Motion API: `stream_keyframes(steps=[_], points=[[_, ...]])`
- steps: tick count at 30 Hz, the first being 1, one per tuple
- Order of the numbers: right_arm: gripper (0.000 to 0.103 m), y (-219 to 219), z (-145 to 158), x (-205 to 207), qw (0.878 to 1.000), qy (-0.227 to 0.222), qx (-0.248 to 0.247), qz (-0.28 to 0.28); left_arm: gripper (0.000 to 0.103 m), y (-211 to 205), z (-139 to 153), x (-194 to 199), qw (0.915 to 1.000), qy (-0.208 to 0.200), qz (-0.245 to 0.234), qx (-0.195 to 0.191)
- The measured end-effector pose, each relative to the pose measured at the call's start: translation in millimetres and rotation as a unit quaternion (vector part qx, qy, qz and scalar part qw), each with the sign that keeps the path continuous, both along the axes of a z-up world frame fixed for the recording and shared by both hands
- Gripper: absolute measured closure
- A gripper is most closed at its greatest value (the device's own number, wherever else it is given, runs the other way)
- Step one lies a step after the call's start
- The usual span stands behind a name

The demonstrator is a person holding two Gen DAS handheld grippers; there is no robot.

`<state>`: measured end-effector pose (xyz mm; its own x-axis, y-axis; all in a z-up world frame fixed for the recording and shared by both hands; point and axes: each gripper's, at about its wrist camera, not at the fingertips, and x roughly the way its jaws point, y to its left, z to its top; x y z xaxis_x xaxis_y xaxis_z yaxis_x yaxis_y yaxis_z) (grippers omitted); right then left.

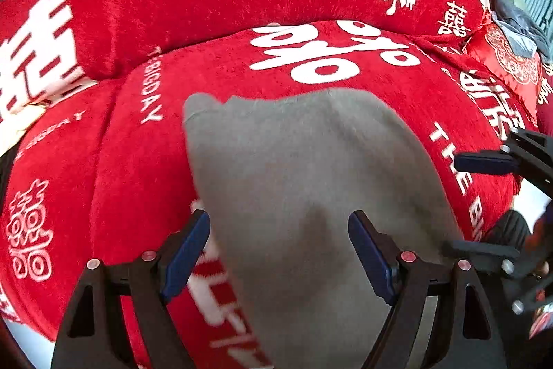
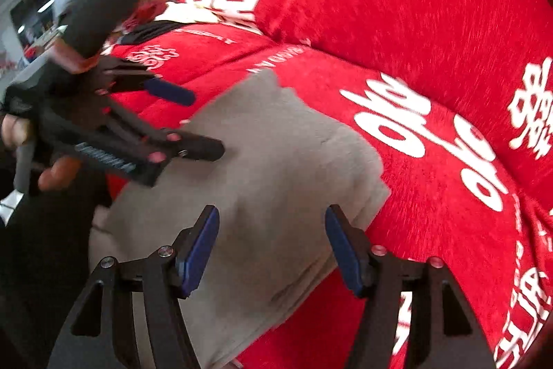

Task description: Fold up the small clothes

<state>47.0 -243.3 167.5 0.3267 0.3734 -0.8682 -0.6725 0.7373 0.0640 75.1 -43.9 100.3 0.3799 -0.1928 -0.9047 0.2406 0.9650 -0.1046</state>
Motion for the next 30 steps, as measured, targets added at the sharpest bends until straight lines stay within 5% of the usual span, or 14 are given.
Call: stream_keyframes(steps=[4,7,10,15,22,30], points=[[0.035,10,13,-50,0.998,0.0,0.034,0.044,0.02,6,-6,-28,0.9995,0.008,0.011,0.027],[0.036,21,-9,-68,0.997,0.021,0.001,0.071,0.02,7,-18,-43,0.9987,0.017,0.009,0.048],[0.036,18,-43,-72,0.996,0.039,-0.059,0.054,0.02,7,-22,-46,0.999,0.013,0.014,0.04],[0.036,-2,-55,-77,0.997,0.054,-0.043,0.018,0.018,4,-31,-44,0.9987,0.02,0.023,0.04],[0.035,-4,-36,-83,0.998,0.051,-0.048,-0.002,0.018,-4,-17,-50,0.9968,0.01,0.032,0.072],[0.029,8,-2,-66,0.994,0.014,-0.09,-0.068,0.018,-2,1,-56,0.9956,0.011,0.069,0.063]])
